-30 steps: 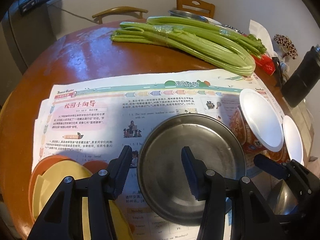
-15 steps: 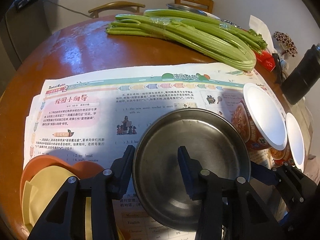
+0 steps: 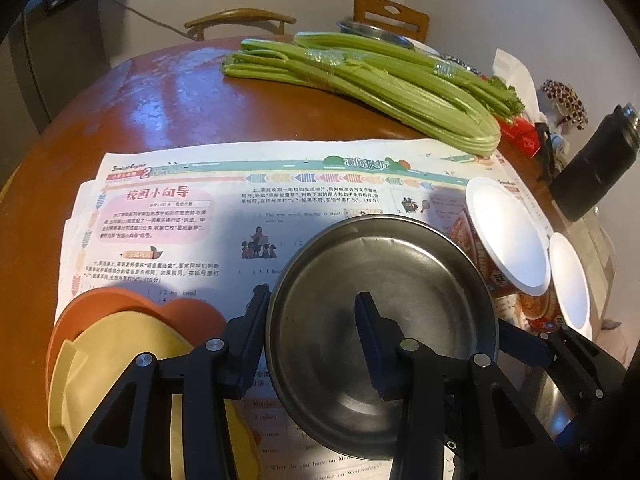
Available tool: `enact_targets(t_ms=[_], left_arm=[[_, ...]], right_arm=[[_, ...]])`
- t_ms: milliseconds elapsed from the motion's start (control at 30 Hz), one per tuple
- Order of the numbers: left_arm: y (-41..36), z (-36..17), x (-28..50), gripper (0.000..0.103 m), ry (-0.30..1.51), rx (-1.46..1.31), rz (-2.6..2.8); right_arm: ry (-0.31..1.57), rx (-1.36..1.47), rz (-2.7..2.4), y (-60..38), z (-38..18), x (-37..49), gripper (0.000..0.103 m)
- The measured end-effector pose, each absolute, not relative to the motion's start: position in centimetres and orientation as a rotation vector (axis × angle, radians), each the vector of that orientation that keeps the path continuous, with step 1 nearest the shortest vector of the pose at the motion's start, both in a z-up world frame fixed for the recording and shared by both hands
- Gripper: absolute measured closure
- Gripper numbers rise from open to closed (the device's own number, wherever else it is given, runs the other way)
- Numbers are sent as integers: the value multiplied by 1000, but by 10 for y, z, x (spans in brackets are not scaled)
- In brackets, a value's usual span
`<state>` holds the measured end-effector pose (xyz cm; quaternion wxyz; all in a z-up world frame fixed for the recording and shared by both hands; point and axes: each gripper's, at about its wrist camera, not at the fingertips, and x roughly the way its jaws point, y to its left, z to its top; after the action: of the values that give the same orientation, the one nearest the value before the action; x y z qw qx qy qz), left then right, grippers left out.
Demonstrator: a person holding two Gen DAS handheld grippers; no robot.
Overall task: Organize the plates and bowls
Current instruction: 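Lift the grey pan with the left tool and carry it over the plate stack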
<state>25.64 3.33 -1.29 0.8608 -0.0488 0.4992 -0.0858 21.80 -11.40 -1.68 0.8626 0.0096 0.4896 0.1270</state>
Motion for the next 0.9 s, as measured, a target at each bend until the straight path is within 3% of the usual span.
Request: enact_targets(t_ms=[900], left_arm=[[92, 65, 179, 58, 893, -158, -117]], right_arm=[[867, -44, 376, -68, 51, 166, 36]])
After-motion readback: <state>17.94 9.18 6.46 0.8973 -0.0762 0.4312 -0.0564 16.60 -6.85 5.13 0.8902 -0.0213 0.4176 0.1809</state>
